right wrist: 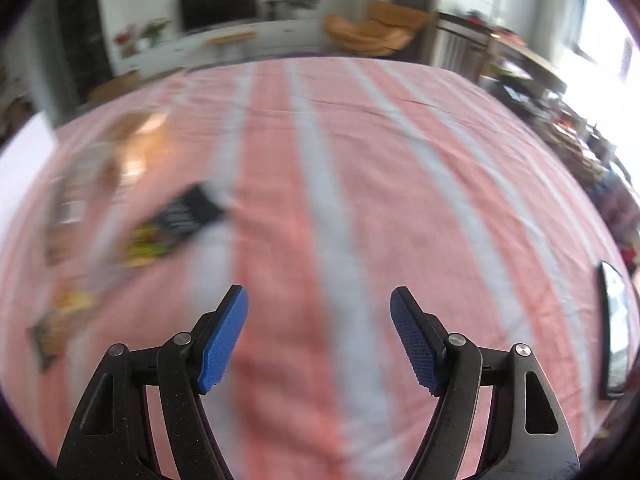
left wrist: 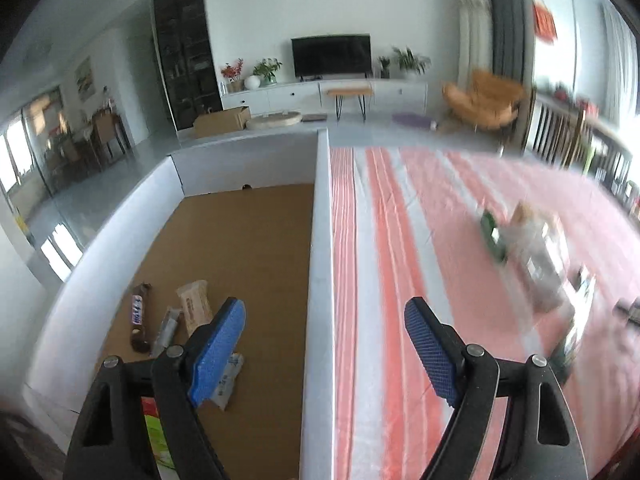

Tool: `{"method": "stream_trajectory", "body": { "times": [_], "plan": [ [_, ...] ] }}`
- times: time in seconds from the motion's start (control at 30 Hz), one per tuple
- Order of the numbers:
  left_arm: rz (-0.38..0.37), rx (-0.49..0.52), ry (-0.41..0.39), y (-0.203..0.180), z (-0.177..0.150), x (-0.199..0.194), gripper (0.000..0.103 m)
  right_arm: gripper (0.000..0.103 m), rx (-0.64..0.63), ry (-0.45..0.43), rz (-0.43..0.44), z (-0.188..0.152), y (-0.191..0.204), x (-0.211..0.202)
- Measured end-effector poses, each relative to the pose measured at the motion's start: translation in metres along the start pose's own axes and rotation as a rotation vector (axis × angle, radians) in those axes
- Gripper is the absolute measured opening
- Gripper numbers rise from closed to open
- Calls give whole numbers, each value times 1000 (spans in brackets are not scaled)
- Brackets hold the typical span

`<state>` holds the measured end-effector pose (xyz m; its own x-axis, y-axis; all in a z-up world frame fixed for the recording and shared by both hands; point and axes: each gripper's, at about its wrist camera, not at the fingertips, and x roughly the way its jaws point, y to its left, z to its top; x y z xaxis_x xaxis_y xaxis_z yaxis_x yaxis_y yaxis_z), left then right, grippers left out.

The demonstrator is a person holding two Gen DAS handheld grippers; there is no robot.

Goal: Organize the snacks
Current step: 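Bring both tools back over the tablecloth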

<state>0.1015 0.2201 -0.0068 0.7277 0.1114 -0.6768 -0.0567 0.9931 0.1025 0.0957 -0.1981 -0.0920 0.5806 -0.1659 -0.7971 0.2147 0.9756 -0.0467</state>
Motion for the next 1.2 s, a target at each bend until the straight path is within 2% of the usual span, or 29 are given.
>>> {"method": "stream_trajectory", "body": {
  "times": [0.13, 0.27, 0.33, 0.43, 0.53, 0.6, 0.63, 0.7, 0.77, 0.87, 1.03, 1.1, 1.2],
  "plan": [
    [2, 28, 8, -10, 2, -6, 82, 78, 65, -10, 1, 6, -17, 4],
    [-17, -26, 31, 6, -5, -7, 82, 82, 56, -7, 8, 14, -11, 8],
    [-25, -56, 39, 8, -6, -9, 82, 86, 56, -4, 22, 8, -19, 8],
    [-18, -71, 22, 8, -9, -15, 82, 87, 50, -6, 25, 4, -23, 11],
    [42, -58, -57, -5, -6, -34, 82, 87, 50, -7, 25, 1, -23, 10],
    [90, 5, -148, -24, -5, -57, 82, 87, 50, -6, 25, 1, -23, 11],
    [100, 36, -186, -33, -4, -66, 86, 87, 50, -6, 25, 1, -23, 11],
    [70, 112, -256, -58, -3, -85, 94, 87, 50, -7, 25, 1, -23, 11],
    [-1, 169, -276, -80, -4, -96, 103, 87, 50, -7, 25, 1, -23, 11],
    [-97, 203, -214, -110, -11, -91, 103, 87, 50, -6, 25, 1, -23, 11],
    [-281, 138, 1, -140, -44, -55, 103, 87, 50, -7, 25, 1, -23, 11],
    [-313, 122, 63, -145, -55, -44, 103, 87, 49, -6, 25, 1, -23, 11],
    [-299, 122, 97, -144, -68, -38, 103, 87, 49, -6, 25, 1, -23, 12]
  ]
}}
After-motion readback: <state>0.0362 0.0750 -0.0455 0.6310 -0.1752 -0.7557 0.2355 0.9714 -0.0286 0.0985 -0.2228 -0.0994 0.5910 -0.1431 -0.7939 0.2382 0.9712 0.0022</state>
